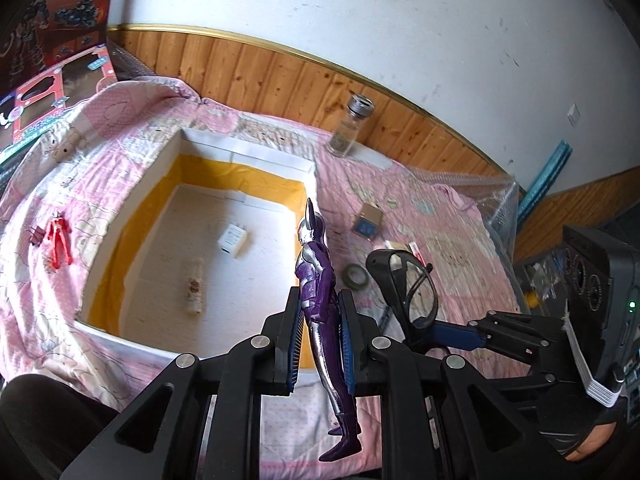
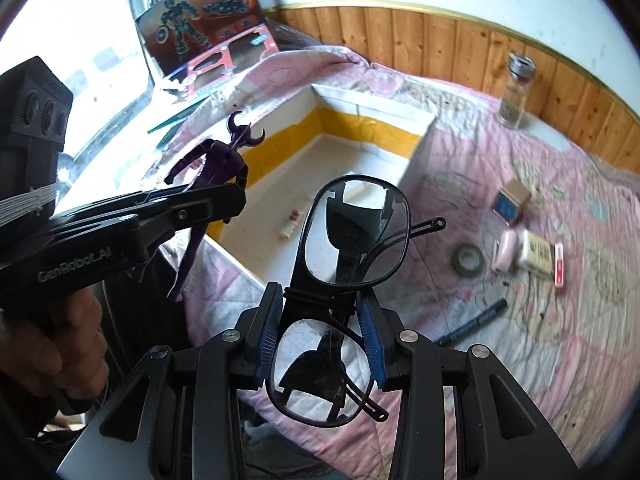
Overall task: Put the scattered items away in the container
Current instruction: 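Carry the purple figure and black glasses with both tools over the box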
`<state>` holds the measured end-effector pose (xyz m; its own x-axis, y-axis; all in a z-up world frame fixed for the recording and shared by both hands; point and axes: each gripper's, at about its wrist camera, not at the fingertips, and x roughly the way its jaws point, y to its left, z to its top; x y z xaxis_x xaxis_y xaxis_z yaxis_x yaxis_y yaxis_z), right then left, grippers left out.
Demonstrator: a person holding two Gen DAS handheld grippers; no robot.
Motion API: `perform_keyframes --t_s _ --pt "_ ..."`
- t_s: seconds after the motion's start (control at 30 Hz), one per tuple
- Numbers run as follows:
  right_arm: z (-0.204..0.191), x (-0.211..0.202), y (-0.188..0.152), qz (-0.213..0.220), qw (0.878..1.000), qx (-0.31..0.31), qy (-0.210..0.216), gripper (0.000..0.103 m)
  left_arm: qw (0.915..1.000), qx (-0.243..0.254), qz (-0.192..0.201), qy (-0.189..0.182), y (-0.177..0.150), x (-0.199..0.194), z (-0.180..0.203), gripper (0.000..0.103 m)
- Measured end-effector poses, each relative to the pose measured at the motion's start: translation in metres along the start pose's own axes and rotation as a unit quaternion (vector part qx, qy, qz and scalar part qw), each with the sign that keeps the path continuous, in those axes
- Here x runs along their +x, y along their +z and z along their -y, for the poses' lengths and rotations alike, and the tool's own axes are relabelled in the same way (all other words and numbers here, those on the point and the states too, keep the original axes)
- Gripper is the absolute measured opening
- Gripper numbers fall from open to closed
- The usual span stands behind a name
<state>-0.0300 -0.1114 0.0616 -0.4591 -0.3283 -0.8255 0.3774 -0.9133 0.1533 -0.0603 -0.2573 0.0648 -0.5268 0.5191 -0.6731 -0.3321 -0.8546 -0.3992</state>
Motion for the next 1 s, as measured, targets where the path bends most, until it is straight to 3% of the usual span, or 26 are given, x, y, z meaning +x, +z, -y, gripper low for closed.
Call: perform_keyframes --t_s 0.57,1.0 --pt "-0.028 0.029 0.056 -0.006 0.999 -0.042 0.007 0.040 0.9991 -0.018 0.015 0.034 0.022 0.004 -0.050 0.017" --pt "-0.025 0.073 0.107 -0.028 0.998 -0.052 0.000 0.040 0.9980 -0.056 -0.002 0.030 0.034 0.025 -0.080 0.017"
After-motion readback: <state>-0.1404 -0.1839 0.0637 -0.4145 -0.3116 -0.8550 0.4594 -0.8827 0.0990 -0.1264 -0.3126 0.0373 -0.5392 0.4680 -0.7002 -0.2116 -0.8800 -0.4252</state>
